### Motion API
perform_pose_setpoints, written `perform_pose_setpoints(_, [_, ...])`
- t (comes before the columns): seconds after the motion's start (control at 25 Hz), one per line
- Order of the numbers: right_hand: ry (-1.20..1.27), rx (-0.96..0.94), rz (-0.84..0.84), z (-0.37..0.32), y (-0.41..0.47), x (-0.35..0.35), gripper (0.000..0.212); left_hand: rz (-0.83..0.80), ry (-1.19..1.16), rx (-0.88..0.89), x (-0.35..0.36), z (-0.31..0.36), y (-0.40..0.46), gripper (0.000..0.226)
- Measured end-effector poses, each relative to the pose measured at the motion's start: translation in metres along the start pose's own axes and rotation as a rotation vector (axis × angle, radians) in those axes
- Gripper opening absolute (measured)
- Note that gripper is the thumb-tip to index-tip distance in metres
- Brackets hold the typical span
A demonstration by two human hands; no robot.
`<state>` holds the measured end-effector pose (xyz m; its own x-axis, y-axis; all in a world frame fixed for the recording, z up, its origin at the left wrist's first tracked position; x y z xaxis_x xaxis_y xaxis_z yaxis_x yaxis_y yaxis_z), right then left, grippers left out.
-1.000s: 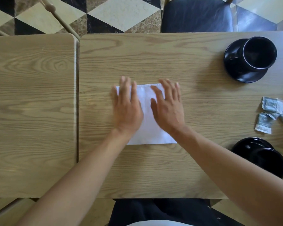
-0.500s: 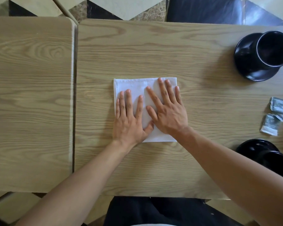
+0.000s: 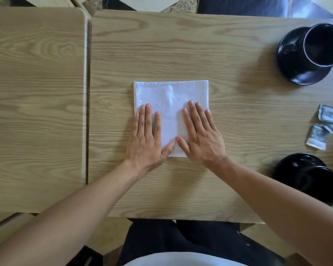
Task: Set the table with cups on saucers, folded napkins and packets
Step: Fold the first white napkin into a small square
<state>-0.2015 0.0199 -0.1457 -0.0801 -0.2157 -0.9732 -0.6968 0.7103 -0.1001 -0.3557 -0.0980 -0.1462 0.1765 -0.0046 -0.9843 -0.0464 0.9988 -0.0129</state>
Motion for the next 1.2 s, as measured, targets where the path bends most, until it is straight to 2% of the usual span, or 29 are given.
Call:
perform_pose_setpoints(0.16, [-0.018, -0.018, -0.003, 0.003, -0.002, 0.002, 0.083, -0.006, 0.004, -0.004, -0.001, -0.001, -0.004, 0.096])
perform_pose_setpoints(0.36, [0.010, 0.030, 0.062, 0.006, 0.037, -0.015, 0.071, 0.017, -0.019, -0.078, -0.012, 0.007, 0.035, 0.081])
perform_pose_setpoints(0.52, [-0.027, 0.114, -0.006, 0.018, 0.071, -0.014, 0.079, -0.028, 0.028, -0.102, -0.010, -0.012, 0.067, 0.072])
perform_pose_setpoints(0.68, [-0.032, 0.112, -0.065, 0.024, 0.071, -0.009, 0.082, -0.063, 0.070, -0.083, -0.007, -0.015, 0.064, 0.076])
perform_pose_setpoints(0.8, [0.008, 0.113, -0.090, 0.022, 0.070, -0.019, 0.077, -0.079, -0.020, -0.049, -0.019, -0.017, 0.064, 0.078])
perform_pose_setpoints(0.88, [0.076, 0.029, -0.030, 0.028, 0.051, -0.027, 0.066, 0.007, -0.110, 0.042, -0.027, -0.024, 0.046, 0.076])
perform_pose_setpoints(1.0, [0.209, -0.187, 0.061, 0.043, -0.004, -0.033, 0.043, 0.055, -0.094, 0.334, -0.037, -0.034, -0.014, 0.062])
perform_pose_setpoints(1.08, [0.226, -0.313, 0.025, 0.051, -0.034, -0.036, 0.032, 0.017, -0.050, 0.473, -0.043, -0.040, -0.051, 0.044])
perform_pose_setpoints(1.2, [0.218, -0.407, -0.042, 0.058, -0.048, -0.039, 0.023, 0.023, -0.031, 0.548, -0.050, -0.050, -0.070, 0.023])
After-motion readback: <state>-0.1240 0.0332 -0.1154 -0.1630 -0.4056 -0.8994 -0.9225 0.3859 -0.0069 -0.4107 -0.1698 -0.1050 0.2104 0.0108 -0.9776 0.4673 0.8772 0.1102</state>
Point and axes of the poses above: each hand's wrist, its own y-axis towards the middle knuckle, its own x-axis out of the palm, z = x × y, the point moved 2 cm from there along y, towards the middle knuckle, and after that the axes turned 13 degrees about x, right-handed, at the moved point
